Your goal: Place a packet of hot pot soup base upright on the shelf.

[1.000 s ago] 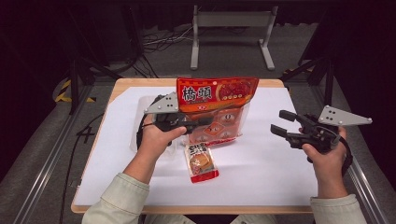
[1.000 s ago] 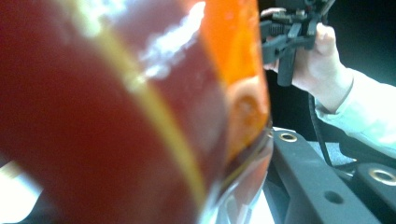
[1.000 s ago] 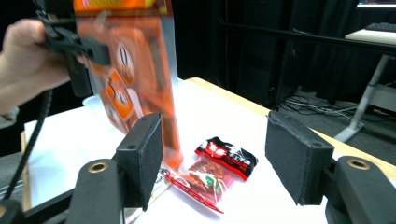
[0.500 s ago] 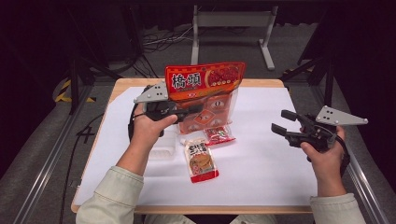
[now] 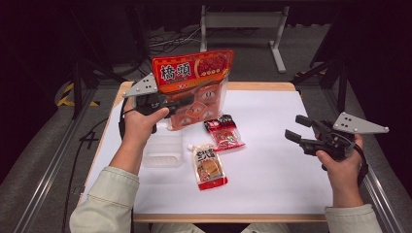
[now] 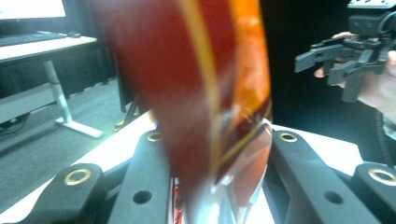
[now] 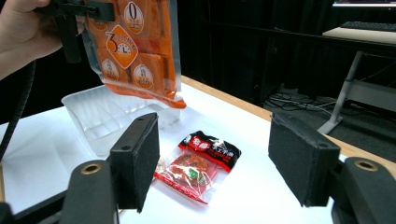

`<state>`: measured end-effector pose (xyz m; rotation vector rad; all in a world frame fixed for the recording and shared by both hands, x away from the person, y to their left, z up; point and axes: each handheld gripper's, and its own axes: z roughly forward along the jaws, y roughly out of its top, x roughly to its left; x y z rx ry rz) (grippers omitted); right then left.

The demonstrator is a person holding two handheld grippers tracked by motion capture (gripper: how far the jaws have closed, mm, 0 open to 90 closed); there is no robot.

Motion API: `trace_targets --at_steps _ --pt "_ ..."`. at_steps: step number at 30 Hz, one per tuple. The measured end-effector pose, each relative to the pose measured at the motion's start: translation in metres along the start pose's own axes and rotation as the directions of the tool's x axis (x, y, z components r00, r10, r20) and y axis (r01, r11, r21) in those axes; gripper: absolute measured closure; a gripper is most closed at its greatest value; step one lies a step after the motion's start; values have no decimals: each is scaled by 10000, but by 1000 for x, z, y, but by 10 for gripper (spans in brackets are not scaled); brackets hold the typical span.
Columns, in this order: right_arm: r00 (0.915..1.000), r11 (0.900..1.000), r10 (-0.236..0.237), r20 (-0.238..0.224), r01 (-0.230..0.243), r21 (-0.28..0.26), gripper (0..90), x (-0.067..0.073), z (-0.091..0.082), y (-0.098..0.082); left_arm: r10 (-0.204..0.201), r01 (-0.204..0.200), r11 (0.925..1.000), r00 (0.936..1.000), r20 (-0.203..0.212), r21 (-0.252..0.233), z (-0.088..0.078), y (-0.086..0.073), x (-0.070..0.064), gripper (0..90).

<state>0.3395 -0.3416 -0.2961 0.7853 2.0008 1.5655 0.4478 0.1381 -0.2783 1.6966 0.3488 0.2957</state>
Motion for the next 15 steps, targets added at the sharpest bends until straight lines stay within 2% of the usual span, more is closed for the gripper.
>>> trace_targets --at_steps 6,15 --pt "9998 9999 107 138 -107 -7 347 0 -6 -2 2 -3 10000 9995 -308 -52 -10 1 10 715" --pt "9995 9999 155 272 -156 30 347 2 -13 -4 -245 246 9997 9962 -833 2 -23 -5 26 716"
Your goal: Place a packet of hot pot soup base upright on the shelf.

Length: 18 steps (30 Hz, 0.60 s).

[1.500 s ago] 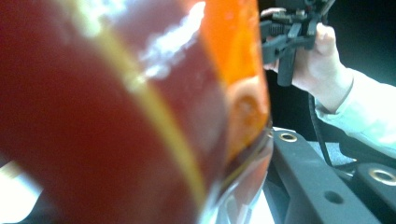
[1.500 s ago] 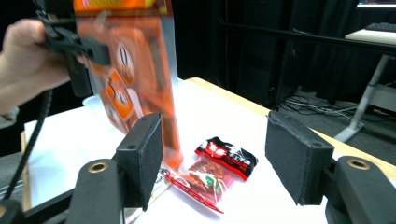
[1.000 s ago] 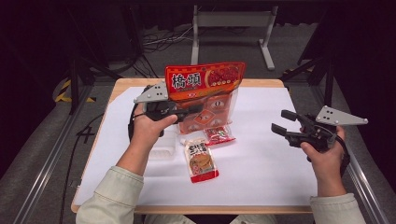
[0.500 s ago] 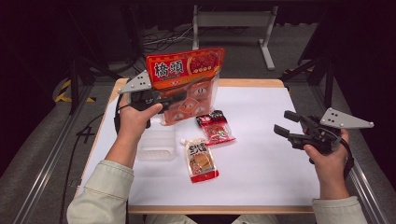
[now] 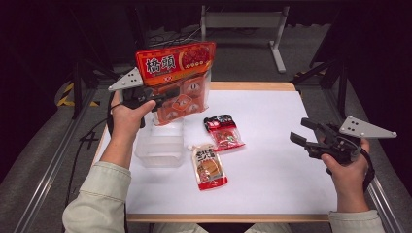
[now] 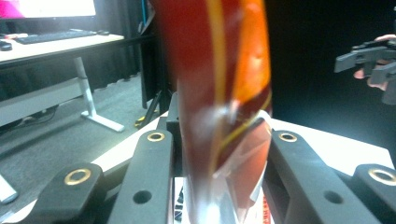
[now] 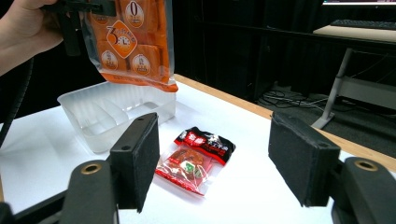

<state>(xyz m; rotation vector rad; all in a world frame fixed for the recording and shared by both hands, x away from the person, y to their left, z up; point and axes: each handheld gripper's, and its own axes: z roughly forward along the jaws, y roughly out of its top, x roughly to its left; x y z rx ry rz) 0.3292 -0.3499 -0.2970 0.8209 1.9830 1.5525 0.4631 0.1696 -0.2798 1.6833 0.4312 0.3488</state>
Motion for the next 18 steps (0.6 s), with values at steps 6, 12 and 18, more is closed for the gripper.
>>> trace_targets --at_steps 6,12,18 --pt "10000 10000 45 56 -45 20 346 0 -2 -1 -214 202 9992 9992 -350 -348 -8 -4 8 716" --pt "10000 10000 51 68 -51 13 347 1 -3 -2 -261 245 9993 9981 -558 -287 -11 -6 13 716" --pt "9999 9999 138 -51 -138 81 347 1 -1 -3 -378 362 9992 9933 -1090 -167 -9 -13 18 716"
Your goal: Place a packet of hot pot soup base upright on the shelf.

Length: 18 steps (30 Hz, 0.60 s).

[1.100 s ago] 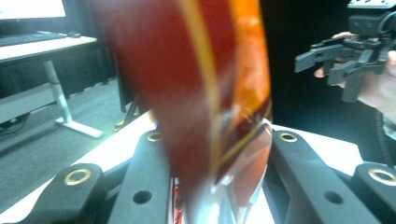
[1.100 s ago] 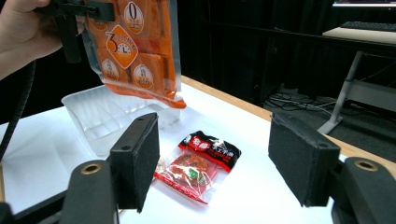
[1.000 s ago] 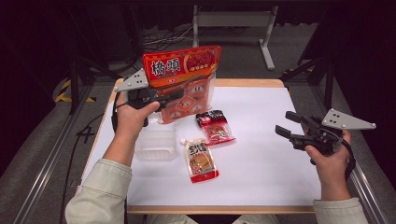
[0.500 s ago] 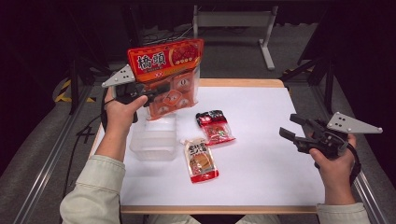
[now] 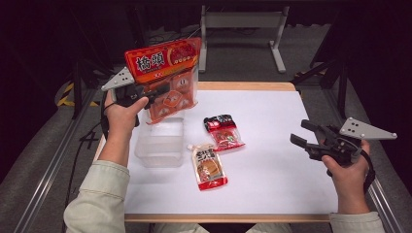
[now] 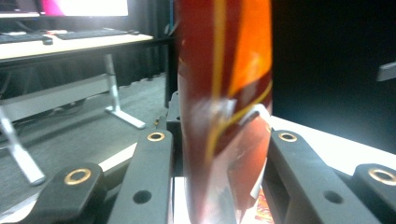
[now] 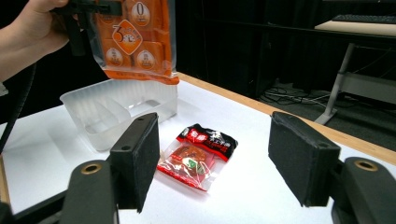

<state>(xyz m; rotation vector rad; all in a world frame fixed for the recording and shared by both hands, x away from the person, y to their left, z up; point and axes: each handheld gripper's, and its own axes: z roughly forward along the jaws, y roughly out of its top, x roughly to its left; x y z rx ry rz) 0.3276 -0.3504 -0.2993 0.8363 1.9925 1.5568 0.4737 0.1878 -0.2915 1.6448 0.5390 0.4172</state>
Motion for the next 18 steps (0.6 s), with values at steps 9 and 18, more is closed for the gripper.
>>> trace_targets --at_steps 9,18 --pt "10000 10000 -15 -67 15 49 347 0 1 -1 -38 38 10000 9999 -152 48 0 -19 6 716" --pt "10000 9999 32 -44 -32 146 347 0 2 -2 -366 365 9993 9982 -467 -29 -7 -36 17 715"
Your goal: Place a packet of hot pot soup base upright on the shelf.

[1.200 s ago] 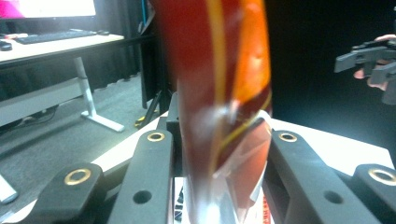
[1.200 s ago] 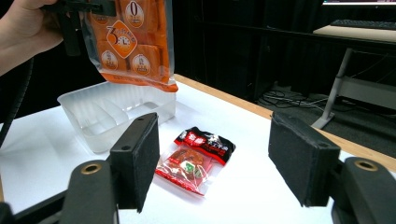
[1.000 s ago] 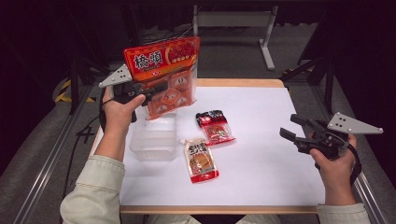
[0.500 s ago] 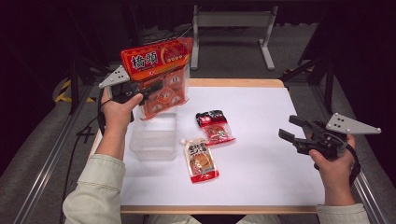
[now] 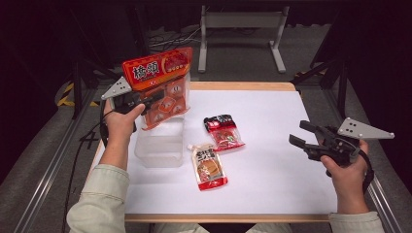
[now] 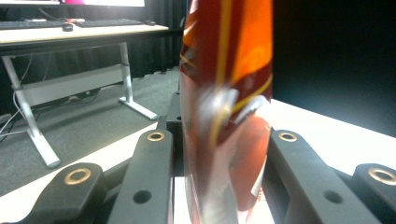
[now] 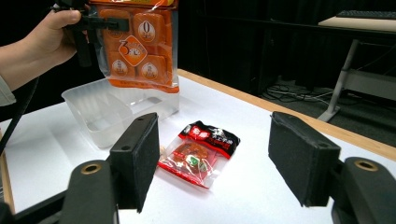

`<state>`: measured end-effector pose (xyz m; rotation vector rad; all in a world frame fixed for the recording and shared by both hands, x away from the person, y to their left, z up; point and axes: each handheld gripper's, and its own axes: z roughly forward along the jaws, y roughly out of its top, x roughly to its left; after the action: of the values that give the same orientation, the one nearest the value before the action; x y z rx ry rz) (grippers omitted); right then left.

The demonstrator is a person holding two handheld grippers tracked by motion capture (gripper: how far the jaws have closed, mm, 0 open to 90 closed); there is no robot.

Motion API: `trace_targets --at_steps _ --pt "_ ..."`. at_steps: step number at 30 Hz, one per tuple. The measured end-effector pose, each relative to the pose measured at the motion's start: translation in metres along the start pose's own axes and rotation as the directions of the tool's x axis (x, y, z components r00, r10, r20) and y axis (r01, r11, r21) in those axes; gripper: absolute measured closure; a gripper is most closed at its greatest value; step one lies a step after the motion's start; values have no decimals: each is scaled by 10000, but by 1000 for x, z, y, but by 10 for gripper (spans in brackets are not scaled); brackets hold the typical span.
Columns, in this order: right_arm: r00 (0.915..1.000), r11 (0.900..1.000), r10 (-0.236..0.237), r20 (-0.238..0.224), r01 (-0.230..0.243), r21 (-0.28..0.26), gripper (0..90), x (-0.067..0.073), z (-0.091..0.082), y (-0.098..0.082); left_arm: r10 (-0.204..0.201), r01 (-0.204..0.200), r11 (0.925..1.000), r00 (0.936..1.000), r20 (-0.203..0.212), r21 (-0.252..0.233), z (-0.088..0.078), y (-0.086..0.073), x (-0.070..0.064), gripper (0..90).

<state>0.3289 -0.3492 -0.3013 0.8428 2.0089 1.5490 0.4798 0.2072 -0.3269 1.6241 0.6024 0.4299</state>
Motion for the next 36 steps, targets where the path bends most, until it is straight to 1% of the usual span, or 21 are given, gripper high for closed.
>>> trace_targets --at_steps 1,2,3,5,10,13,15,17,18,21,25,27,30,31,32,33,34,35,36 --pt "10000 10000 0 0 0 0 347 0 0 0 0 0 10000 10000 0 0 0 0 0 716" --pt "10000 10000 16 -27 -16 -15 347 0 0 0 -128 128 9999 9999 -33 -96 -2 -3 2 716" --pt "10000 10000 55 -58 -55 -6 347 -1 1 -1 -174 174 9998 9998 -26 -127 -2 -5 3 715" --pt "10000 10000 33 -66 -33 48 347 -1 2 -1 -246 246 9997 9997 -18 -92 -3 -7 4 715" --pt "9999 9999 77 -69 -77 126 346 0 4 -2 -240 240 9997 9996 -122 -60 -3 -11 4 715" --pt "9999 9998 126 -73 -125 168 345 -1 5 -3 -277 274 9996 9992 -284 -117 -4 -13 5 715" --pt "9999 9997 138 -84 -136 178 344 -1 5 -3 -382 376 9992 9981 -491 -137 -5 -17 5 715" --pt "9998 9997 159 -115 -157 201 344 -1 6 -4 -591 581 9981 9971 -473 -219 -5 -21 6 715" --pt "9998 9997 160 -126 -157 210 344 -1 6 -4 -526 517 9985 9975 -482 -202 -5 -22 7 715" --pt "9997 9996 164 -172 -160 222 342 0 6 -4 -318 340 9990 9967 -743 284 -4 -24 5 715" --pt "9997 9996 149 -179 -144 253 340 0 7 -4 -543 549 9985 9961 -695 73 -4 -29 7 715" --pt "9996 9996 164 -239 -158 237 339 0 8 -4 -627 635 9979 9956 -694 93 -4 -32 8 714" --pt "9995 9996 163 -267 -157 236 338 1 8 -4 -814 820 9966 9934 -806 44 -5 -35 10 714" --pt "9994 9996 164 -291 -157 245 338 1 9 -4 -743 753 9971 9937 -842 78 -5 -36 10 714" --pt "9995 9996 160 -280 -153 239 338 1 9 -5 -603 631 9977 9936 -952 265 -5 -36 10 714" --pt "9995 9996 156 -287 -149 247 338 1 9 -5 -603 631 9977 9936 -952 265 -5 -36 10 714" --pt "9995 9996 156 -287 -149 247 338 1 9 -5 -376 446 9967 9942 -1011 678 -2 -37 9 714" --pt "9994 9996 146 -309 -139 232 337 1 9 -4 -293 379 9945 9956 -888 975 2 -41 8 714" --pt "9994 9996 146 -309 -139 232 337 1 9 -4 -293 379 9945 9956 -888 975 2 -41 8 714"
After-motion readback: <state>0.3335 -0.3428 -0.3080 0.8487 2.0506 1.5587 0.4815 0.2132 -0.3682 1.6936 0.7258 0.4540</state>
